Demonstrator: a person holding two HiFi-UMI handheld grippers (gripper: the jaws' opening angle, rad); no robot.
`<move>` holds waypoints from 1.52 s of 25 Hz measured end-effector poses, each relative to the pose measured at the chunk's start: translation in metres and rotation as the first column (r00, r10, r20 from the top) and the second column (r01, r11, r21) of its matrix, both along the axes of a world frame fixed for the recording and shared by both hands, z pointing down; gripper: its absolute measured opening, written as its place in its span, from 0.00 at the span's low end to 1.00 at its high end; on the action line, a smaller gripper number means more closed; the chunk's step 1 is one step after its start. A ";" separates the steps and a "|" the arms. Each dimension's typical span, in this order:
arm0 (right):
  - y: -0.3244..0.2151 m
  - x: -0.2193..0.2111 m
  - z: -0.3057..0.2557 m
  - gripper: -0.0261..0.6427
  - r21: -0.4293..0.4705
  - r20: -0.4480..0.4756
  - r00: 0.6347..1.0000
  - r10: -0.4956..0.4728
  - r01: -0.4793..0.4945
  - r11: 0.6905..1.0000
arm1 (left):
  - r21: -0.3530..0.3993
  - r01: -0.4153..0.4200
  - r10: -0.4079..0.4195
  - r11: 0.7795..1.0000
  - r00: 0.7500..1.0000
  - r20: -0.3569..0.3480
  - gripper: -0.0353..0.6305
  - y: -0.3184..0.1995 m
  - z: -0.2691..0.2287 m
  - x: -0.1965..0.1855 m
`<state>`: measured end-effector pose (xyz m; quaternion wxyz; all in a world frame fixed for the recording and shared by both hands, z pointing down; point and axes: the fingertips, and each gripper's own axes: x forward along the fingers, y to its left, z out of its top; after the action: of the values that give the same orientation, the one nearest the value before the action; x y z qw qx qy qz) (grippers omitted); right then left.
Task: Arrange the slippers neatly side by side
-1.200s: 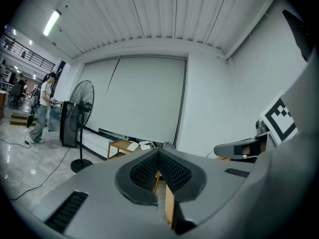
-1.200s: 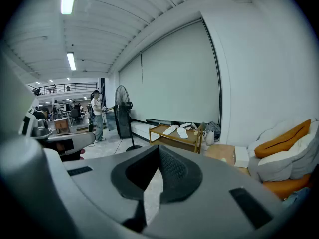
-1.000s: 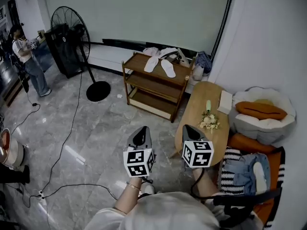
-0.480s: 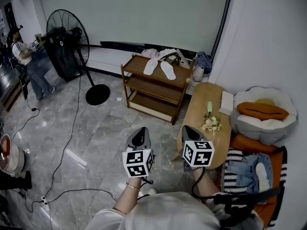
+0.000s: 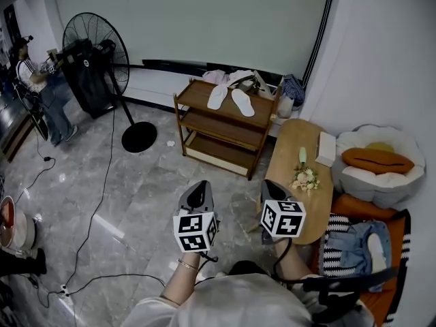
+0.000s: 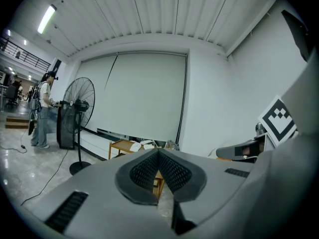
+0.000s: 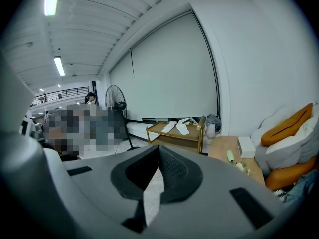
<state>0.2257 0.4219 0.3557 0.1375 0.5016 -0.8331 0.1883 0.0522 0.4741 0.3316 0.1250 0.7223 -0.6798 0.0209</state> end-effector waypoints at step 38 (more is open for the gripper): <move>-0.229 -0.052 0.018 0.09 -0.047 0.001 0.998 -0.056 0.056 0.997 | 0.000 0.134 -0.134 0.991 0.989 -0.064 0.08 -0.224 0.016 -0.075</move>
<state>0.1738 0.1925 0.3739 0.1547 0.4748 -0.8422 0.2035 -0.0224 0.2500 0.3477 0.1461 0.6757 -0.7224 -0.0121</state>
